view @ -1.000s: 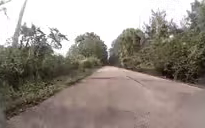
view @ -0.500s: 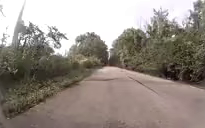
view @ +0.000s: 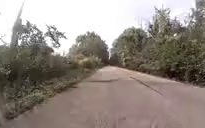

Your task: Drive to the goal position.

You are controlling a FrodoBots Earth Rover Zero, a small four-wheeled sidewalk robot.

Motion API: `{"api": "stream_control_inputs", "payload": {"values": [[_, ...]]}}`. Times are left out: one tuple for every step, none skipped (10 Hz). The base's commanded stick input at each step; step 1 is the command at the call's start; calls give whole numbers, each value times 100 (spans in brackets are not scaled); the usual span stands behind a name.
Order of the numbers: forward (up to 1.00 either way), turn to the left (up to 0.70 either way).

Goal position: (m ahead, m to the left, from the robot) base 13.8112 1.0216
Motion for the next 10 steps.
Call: {"api": "stream_control_inputs", "payload": {"values": [[70,0],[70,-1],[70,-9],[70,-20],[70,-21],[70,0],[70,0],[70,0],[70,0],[70,0]]}}
